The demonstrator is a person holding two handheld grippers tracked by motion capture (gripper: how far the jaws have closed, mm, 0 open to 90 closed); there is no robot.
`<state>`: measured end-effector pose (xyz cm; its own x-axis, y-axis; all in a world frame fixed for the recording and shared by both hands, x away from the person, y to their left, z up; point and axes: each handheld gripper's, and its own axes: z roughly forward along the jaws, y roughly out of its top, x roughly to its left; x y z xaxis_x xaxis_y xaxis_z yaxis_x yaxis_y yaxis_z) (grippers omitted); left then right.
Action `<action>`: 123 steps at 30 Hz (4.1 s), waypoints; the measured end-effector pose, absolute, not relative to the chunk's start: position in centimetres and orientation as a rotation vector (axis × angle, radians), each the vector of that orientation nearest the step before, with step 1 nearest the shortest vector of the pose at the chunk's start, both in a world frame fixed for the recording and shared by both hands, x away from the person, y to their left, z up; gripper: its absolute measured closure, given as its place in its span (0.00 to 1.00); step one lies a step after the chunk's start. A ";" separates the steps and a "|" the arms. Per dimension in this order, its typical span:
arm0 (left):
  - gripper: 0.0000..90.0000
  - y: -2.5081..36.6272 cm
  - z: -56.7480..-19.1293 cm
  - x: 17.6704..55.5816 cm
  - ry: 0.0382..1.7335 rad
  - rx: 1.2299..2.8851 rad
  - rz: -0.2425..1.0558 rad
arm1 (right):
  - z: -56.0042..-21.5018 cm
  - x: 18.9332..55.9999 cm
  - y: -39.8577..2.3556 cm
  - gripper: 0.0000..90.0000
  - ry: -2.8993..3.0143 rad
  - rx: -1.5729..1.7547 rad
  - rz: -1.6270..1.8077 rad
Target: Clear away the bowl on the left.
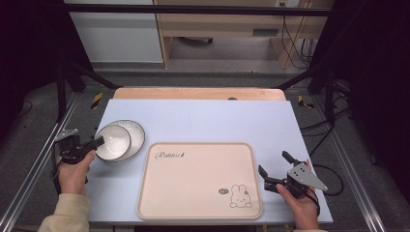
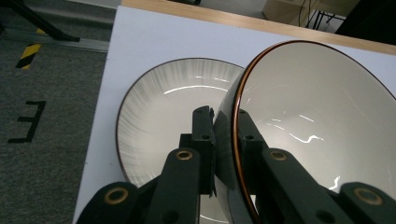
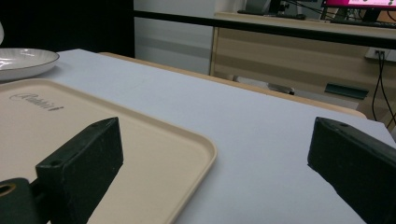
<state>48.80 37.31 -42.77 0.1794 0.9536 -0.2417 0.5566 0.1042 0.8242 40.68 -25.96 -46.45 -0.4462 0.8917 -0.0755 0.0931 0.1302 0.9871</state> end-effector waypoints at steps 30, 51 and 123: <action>0.91 31.0 -41.4 47.5 1.317 1.681 0.512 | -46.0 40.4 -26.7 0.04 1.644 0.966 1.389; 0.91 27.1 -41.3 47.1 1.225 1.769 0.474 | -46.0 40.4 -26.8 0.04 1.640 0.971 1.393; 0.91 15.0 -43.1 47.0 0.974 2.072 0.296 | -45.9 40.4 -26.9 0.04 1.666 0.904 1.387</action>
